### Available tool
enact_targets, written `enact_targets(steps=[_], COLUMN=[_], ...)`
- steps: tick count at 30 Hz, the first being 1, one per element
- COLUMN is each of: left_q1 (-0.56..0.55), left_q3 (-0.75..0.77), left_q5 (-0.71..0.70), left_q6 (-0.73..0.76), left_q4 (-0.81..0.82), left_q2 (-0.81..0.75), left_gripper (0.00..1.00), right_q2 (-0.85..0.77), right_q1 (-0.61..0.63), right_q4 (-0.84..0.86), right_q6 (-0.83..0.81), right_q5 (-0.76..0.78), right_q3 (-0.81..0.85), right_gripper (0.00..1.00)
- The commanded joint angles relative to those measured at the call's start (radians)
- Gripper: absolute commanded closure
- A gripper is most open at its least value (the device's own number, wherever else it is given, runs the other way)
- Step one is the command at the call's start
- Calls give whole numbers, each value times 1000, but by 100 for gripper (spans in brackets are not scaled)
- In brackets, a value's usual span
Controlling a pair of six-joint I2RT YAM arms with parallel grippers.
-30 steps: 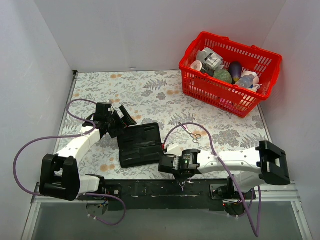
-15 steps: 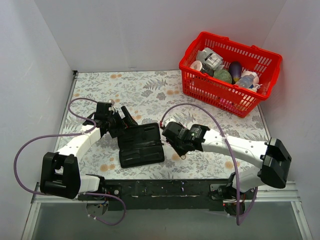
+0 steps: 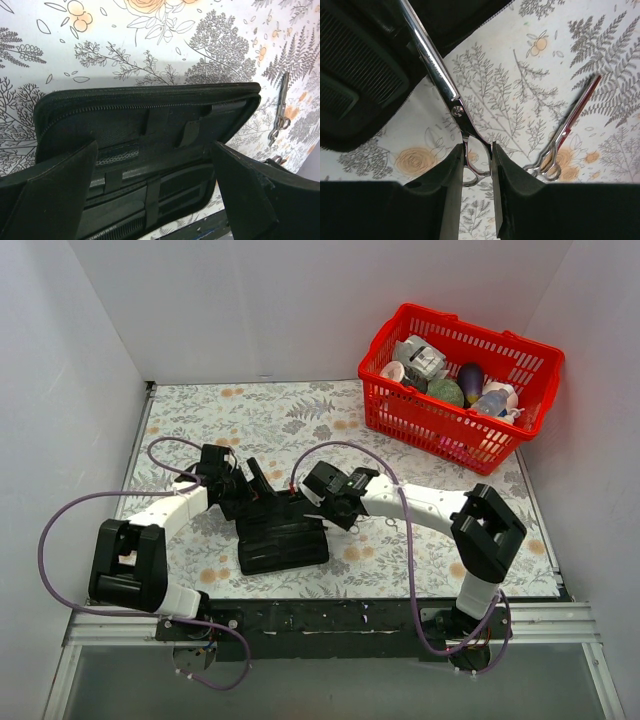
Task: Sort the hair-cutting tools
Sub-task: Place the scissors in the hairdressing tool bag.
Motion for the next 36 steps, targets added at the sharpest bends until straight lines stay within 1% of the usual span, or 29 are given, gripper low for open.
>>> enact_targets(steps=[1,4,8,13,16,21,24,36], left_q1=[-2,-2,-2,-2,-2,-2,-2,0], left_q3=[41,58,100,135,137,121,121,120], left_q5=[-35,-71,-89,-85,-84,-83,-83,-81], left_q6=[-16,-32,-44,-41,-41,-42,-46,-44], left_q4=[25,32,29,28,28,40,40,41], left_q2=[28,57,102,136,146,151,151,143], left_gripper=[2,2,2,2,2,2,2,2], right_q2=[35,119,186,192,198,223,223,207], right_q1=[-27,-32,-35,-44,-44,-44,-41,-17], right_q4=[82,79,47,61,58,32,36,40], right_q6=[-119,-160,-229,-255,-263,-262,-265,-275], right_q5=[15,44,69,64,78,50,27,21], right_q3=[81,144,208,211,217,253,242,196], right_gripper=[99,99,99,99,99,99,99,99])
